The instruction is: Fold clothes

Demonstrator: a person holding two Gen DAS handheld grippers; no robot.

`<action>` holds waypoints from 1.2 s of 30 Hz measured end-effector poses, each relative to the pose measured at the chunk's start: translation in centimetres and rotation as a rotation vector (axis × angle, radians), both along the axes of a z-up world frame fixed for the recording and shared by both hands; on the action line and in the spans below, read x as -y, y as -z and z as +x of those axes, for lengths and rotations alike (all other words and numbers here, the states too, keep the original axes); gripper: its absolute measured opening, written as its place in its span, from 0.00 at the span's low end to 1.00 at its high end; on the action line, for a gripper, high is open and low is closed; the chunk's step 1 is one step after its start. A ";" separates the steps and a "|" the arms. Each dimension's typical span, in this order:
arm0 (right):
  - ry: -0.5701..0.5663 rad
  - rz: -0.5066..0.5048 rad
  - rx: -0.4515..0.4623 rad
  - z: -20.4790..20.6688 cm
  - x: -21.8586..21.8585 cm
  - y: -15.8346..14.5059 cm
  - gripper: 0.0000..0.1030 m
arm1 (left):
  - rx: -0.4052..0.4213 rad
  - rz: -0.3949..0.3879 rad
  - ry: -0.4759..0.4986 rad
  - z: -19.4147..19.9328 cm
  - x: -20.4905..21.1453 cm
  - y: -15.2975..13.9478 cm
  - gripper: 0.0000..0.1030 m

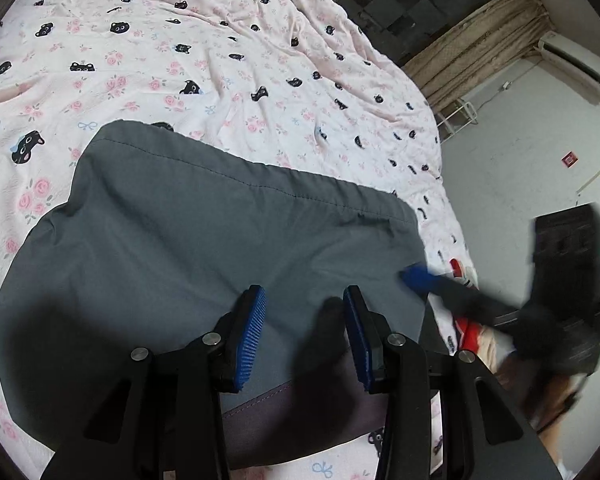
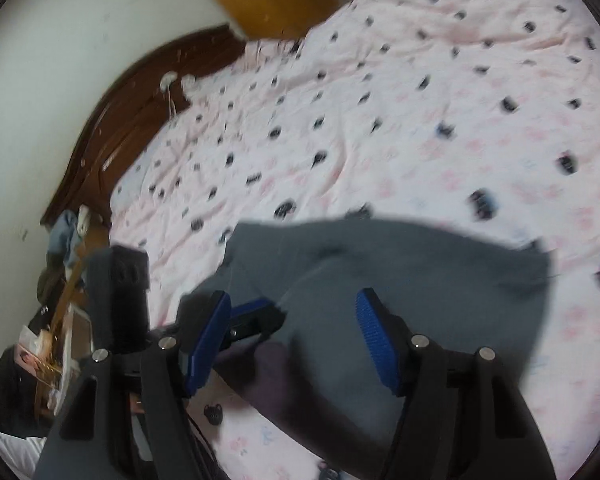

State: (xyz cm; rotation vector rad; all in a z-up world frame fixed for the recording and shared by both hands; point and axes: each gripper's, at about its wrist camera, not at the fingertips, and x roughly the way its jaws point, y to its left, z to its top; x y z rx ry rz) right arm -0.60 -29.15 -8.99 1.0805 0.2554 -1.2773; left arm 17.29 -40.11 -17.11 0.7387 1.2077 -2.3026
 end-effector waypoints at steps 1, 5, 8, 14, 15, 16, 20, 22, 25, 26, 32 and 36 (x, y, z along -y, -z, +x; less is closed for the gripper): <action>0.008 0.017 -0.009 0.2 0.3 0.8 0.64 | -0.004 -0.002 -0.001 0.1 0.2 -0.1 0.35; 0.049 0.098 0.018 -0.3 1.0 4.2 0.63 | 0.099 -0.069 -0.051 0.2 1.8 0.7 0.33; 0.050 0.112 0.030 -0.6 1.0 5.8 0.63 | 0.113 -0.060 -0.068 0.5 2.8 2.2 0.25; 0.052 0.110 -0.009 -0.1 0.6 5.2 0.63 | 0.116 -0.110 -0.078 0.6 2.3 1.8 0.23; 0.057 0.101 -0.002 -0.1 0.6 4.6 0.63 | 0.108 -0.121 -0.084 0.7 2.3 1.3 0.24; 0.065 0.076 0.009 -0.4 0.5 3.8 0.64 | 0.094 -0.140 -0.095 1.0 2.3 0.7 0.24; 0.116 0.001 -0.011 -1.8 0.2 1.4 0.64 | 0.076 -0.180 -0.154 1.9 3.9 -0.5 0.25; 0.137 0.011 -0.028 -2.3 0.8 1.4 0.64 | 0.107 -0.158 -0.193 2.2 5.1 0.2 0.26; 0.159 0.057 -0.036 -2.8 1.8 2.4 0.64 | 0.160 -0.098 -0.233 2.5 6.7 2.0 0.26; 0.161 0.072 -0.038 -2.8 2.1 2.9 0.64 | 0.167 -0.077 -0.232 2.4 7.0 2.8 0.26; 0.152 0.123 -0.133 -1.5 3.5 4.5 0.65 | 0.165 -0.051 -0.234 2.6 7.4 3.8 0.26; 0.135 0.089 -0.174 -0.5 2.6 3.3 0.65 | 0.121 -0.038 -0.248 3.6 6.6 2.5 0.26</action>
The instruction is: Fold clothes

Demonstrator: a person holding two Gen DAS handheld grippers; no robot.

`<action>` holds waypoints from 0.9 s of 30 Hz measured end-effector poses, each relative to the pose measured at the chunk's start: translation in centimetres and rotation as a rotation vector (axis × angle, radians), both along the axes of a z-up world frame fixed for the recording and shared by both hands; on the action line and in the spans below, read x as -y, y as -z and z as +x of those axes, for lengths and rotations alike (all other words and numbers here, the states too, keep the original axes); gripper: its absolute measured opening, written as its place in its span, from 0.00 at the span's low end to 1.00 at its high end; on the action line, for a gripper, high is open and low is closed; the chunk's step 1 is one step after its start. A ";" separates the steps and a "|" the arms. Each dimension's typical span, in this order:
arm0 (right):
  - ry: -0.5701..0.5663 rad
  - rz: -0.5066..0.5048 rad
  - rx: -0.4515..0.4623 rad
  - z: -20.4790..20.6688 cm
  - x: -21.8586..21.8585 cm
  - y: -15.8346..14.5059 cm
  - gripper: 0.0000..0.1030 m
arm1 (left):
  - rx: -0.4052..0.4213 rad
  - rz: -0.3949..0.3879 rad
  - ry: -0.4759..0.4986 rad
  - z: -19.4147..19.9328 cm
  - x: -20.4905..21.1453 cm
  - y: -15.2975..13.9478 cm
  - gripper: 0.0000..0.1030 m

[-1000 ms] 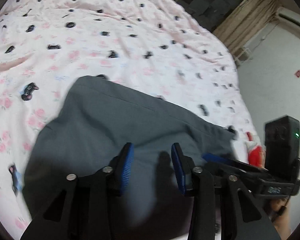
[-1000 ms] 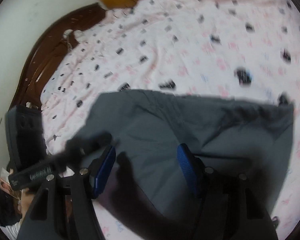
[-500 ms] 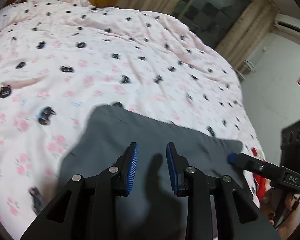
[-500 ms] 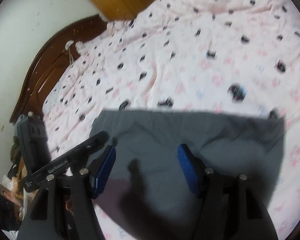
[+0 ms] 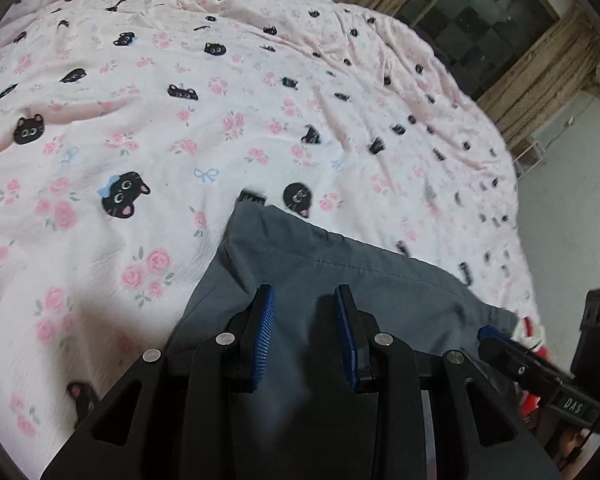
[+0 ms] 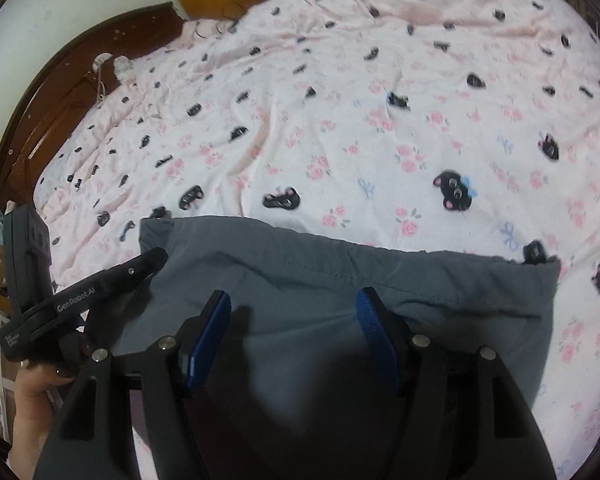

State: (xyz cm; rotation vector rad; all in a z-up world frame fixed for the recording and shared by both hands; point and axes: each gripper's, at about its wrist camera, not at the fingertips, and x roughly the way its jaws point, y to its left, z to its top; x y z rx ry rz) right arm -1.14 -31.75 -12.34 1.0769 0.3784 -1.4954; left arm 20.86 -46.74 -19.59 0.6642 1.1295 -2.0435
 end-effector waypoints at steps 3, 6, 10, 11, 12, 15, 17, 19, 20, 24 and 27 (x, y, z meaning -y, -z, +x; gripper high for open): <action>-0.024 -0.064 0.027 0.9 -1.8 -1.6 0.65 | -0.080 0.020 0.029 0.7 -1.3 -1.7 0.31; -0.055 -0.106 0.021 2.8 -3.9 -2.8 0.65 | -0.026 -0.069 0.096 0.3 -4.3 -3.4 0.35; -0.059 -0.102 -0.073 5.4 -5.6 -2.7 0.65 | 0.032 -0.160 0.181 -0.6 -7.8 -4.8 0.37; -0.053 -0.096 -0.103 5.9 -5.9 -2.4 0.65 | 0.042 -0.175 0.201 -0.9 -8.5 -4.9 0.37; -0.055 -0.083 -0.130 6.4 -5.9 -2.0 0.65 | 0.051 -0.190 0.221 -1.3 -9.2 -5.0 0.37; -0.047 -0.036 -0.161 6.6 -5.3 -0.1 0.67 | 0.118 -0.245 0.264 -2.7 -10.0 -4.5 0.37; -0.031 -0.029 -0.149 6.2 -5.0 0.8 0.70 | 0.128 -0.231 0.262 -3.1 -9.5 -3.3 0.37; -0.014 -0.020 -0.138 5.6 -4.8 1.7 0.74 | 0.125 -0.223 0.257 -3.3 -8.9 -2.4 0.37; -0.007 -0.021 -0.133 5.5 -4.8 2.0 0.74 | 0.128 -0.227 0.254 -3.5 -8.7 -2.0 0.37; 0.007 -0.027 -0.129 5.2 -4.9 2.1 0.75 | 0.161 -0.292 0.258 -4.2 -8.8 -1.4 0.38; 0.025 -0.061 -0.107 4.9 -6.1 1.1 0.75 | 0.109 -0.280 0.244 -3.5 -8.7 -2.2 0.38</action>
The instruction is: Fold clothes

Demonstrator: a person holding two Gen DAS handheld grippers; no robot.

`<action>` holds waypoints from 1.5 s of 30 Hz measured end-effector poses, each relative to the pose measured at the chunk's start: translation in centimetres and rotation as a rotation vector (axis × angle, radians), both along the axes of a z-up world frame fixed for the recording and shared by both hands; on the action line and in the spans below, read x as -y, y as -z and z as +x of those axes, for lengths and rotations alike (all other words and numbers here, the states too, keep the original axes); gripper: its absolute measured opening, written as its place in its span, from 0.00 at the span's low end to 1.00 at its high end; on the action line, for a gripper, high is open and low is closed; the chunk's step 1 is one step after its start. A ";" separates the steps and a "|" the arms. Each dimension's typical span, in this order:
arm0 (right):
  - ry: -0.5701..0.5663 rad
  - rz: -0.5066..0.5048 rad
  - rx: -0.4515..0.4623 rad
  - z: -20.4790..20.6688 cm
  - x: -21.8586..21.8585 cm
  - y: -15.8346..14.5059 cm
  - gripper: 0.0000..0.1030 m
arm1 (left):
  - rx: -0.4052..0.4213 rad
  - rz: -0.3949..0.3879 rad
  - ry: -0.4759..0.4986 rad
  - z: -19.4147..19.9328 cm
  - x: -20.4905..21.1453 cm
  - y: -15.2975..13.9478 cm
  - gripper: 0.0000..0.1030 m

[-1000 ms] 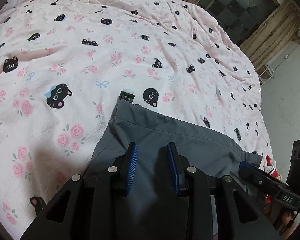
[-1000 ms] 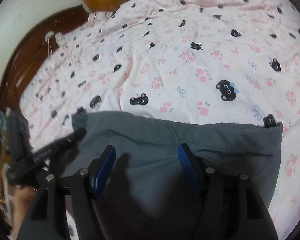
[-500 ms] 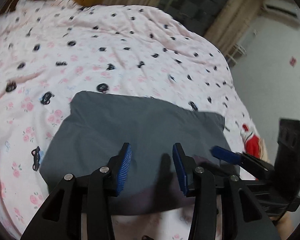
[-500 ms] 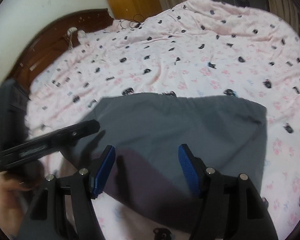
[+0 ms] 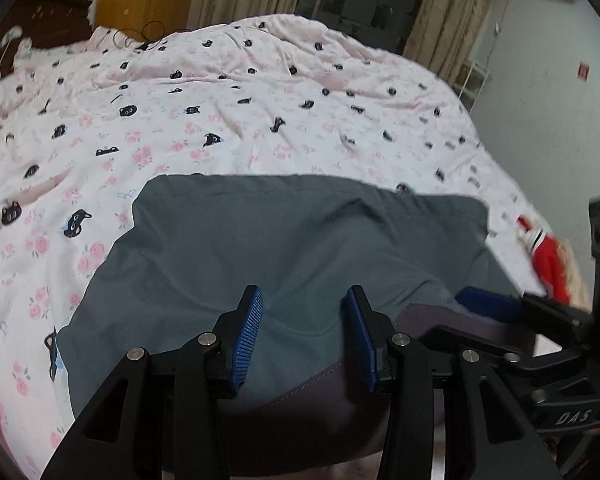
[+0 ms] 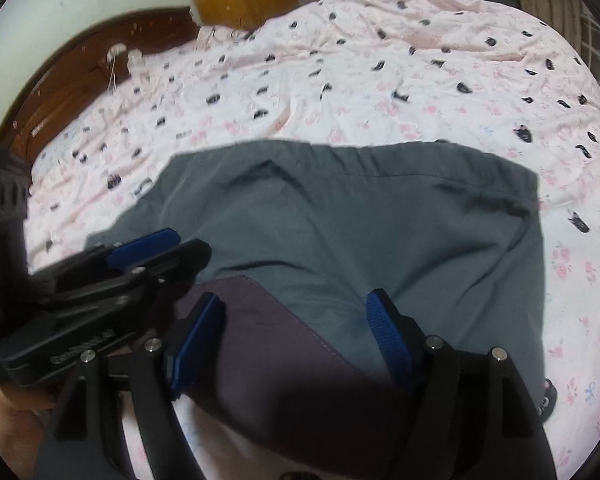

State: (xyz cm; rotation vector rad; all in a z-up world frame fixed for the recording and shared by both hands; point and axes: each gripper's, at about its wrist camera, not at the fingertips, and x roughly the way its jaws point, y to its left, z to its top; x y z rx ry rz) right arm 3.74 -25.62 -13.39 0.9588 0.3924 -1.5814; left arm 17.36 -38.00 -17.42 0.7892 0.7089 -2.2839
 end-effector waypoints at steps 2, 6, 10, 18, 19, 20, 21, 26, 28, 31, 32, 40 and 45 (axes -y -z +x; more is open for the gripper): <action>0.019 -0.032 0.028 -0.6 -1.4 -0.9 0.75 | -0.041 0.020 0.010 0.7 -0.1 -0.6 0.38; 0.089 -0.104 0.109 -2.7 -6.0 -2.4 0.75 | -0.079 -0.028 0.063 1.2 -2.0 -2.1 0.38; 0.157 -0.122 0.172 -4.4 -9.6 -2.6 0.75 | -0.018 -0.093 0.082 0.3 -3.5 -1.8 0.38; 0.243 -0.093 0.355 -5.8 -13.6 -0.4 0.75 | 0.023 -0.129 0.061 -1.1 -4.0 0.9 0.44; 0.248 -0.088 0.376 -5.8 -13.7 0.1 0.75 | 0.022 -0.127 0.058 -1.2 -3.9 1.1 0.45; 0.252 -0.082 0.397 -5.8 -13.9 0.5 0.75 | 0.021 -0.124 0.056 -1.3 -3.9 1.4 0.45; 0.256 -0.075 0.423 -5.8 -13.9 1.1 0.75 | 0.022 -0.124 0.056 -1.3 -3.9 1.6 0.45; 0.273 -0.098 0.516 -5.8 -13.6 3.0 0.76 | 0.041 -0.153 0.051 -1.5 -4.4 2.1 0.45; 0.277 -0.120 0.529 -5.7 -13.2 3.2 0.76 | 0.041 -0.163 0.046 -1.5 -4.6 2.2 0.45; 0.291 -0.151 0.565 -5.8 -12.4 3.6 0.76 | 0.025 -0.156 0.041 -1.2 -4.5 2.2 0.45; 0.299 -0.163 0.578 -5.8 -12.1 3.8 0.76 | 0.020 -0.154 0.039 -1.1 -4.5 2.2 0.45; 0.316 -0.203 0.586 -5.0 -9.0 3.7 0.76 | 0.012 -0.155 0.038 -1.1 -4.5 2.3 0.45; 0.332 -0.228 0.585 -4.5 -7.7 3.4 0.76 | 0.010 -0.154 0.038 -1.1 -4.4 2.3 0.46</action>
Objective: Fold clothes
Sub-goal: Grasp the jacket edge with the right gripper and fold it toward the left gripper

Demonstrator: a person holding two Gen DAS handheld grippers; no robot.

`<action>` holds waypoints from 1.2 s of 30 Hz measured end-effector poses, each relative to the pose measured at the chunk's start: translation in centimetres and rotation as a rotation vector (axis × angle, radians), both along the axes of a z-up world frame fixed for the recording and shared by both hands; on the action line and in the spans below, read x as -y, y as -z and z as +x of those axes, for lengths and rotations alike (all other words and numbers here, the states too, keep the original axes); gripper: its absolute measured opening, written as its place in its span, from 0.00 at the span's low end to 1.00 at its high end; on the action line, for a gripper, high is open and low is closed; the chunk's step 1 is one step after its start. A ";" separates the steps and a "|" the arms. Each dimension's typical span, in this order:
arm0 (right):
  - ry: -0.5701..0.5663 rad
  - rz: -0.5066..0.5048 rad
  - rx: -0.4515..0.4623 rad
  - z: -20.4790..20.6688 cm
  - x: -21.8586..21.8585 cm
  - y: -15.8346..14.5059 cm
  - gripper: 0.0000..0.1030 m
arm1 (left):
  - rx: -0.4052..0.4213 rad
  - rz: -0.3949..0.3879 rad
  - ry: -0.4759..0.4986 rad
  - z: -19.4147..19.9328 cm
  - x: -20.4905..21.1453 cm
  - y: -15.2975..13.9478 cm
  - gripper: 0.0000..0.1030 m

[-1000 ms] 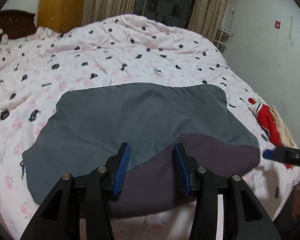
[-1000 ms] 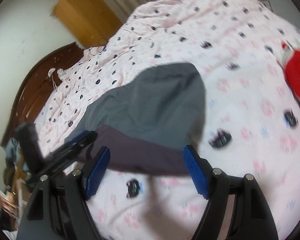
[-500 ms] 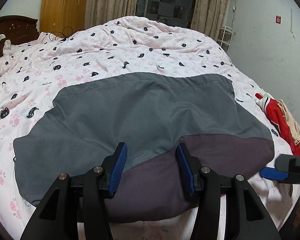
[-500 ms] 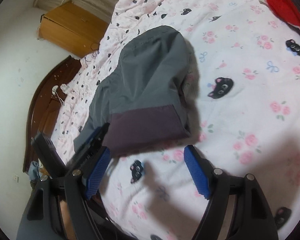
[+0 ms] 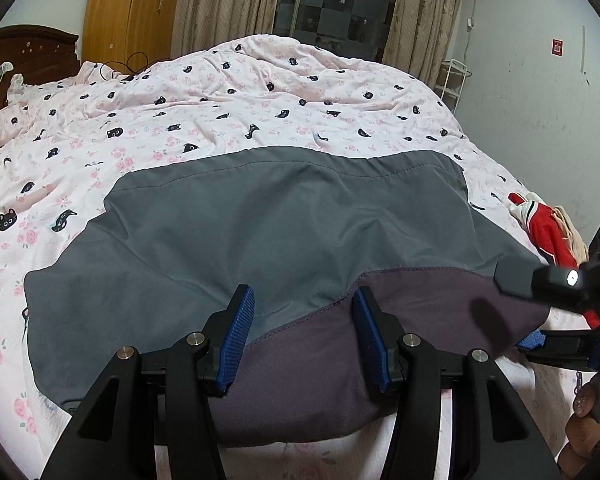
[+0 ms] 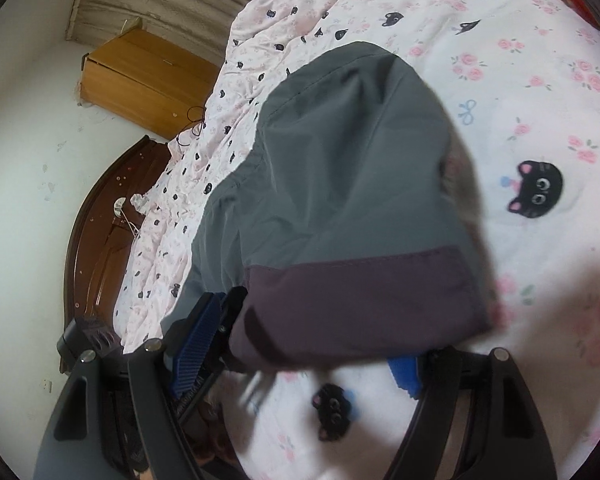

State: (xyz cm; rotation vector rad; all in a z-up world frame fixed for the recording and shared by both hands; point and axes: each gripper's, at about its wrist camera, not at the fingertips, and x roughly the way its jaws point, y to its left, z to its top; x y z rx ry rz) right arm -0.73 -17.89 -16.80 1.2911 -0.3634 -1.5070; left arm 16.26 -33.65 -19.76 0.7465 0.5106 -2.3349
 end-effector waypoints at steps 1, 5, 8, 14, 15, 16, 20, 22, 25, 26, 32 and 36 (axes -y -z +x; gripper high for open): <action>0.005 -0.009 0.000 0.0 0.0 -0.1 0.76 | -0.002 0.002 0.000 0.0 0.0 0.0 0.46; 0.011 -0.029 0.005 -0.4 0.0 -0.3 0.71 | -0.007 0.005 0.000 0.0 0.0 0.1 0.46; 0.035 -0.019 0.059 -1.6 -0.7 0.8 0.38 | -0.005 0.002 0.000 -0.1 0.0 0.1 0.46; 0.029 -0.049 0.166 -3.2 -1.2 2.7 0.34 | -0.003 -0.002 -0.001 -0.1 -0.1 0.2 0.46; 0.029 -0.053 0.169 -3.2 -1.1 2.6 0.34 | -0.004 -0.002 -0.001 -0.1 0.0 0.2 0.46; 0.028 -0.058 0.168 -3.3 -1.0 2.5 0.34 | -0.003 -0.002 -0.001 -0.1 0.0 0.2 0.46; -0.003 -0.064 0.069 -2.7 -0.5 0.8 0.18 | 0.007 -0.003 -0.002 -0.3 0.1 0.3 0.46; -0.032 -0.051 -0.029 -1.8 -0.1 -0.8 0.17 | 0.014 -0.004 -0.005 -0.4 0.1 0.3 0.46; -0.078 -0.044 -0.143 -0.6 0.8 -2.9 0.16 | 0.024 -0.007 -0.009 -0.6 0.1 0.4 0.46; -0.094 -0.040 -0.180 -0.1 1.2 -3.6 0.15 | 0.028 -0.007 -0.011 -0.6 0.1 0.4 0.46; -0.184 -0.004 -0.380 4.0 3.8 -6.7 0.15 | 0.018 0.012 -0.016 -0.4 0.4 0.5 0.45; -0.193 0.014 -0.457 5.2 4.2 -7.7 0.14 | -0.010 0.035 -0.021 0.1 0.8 -0.2 0.45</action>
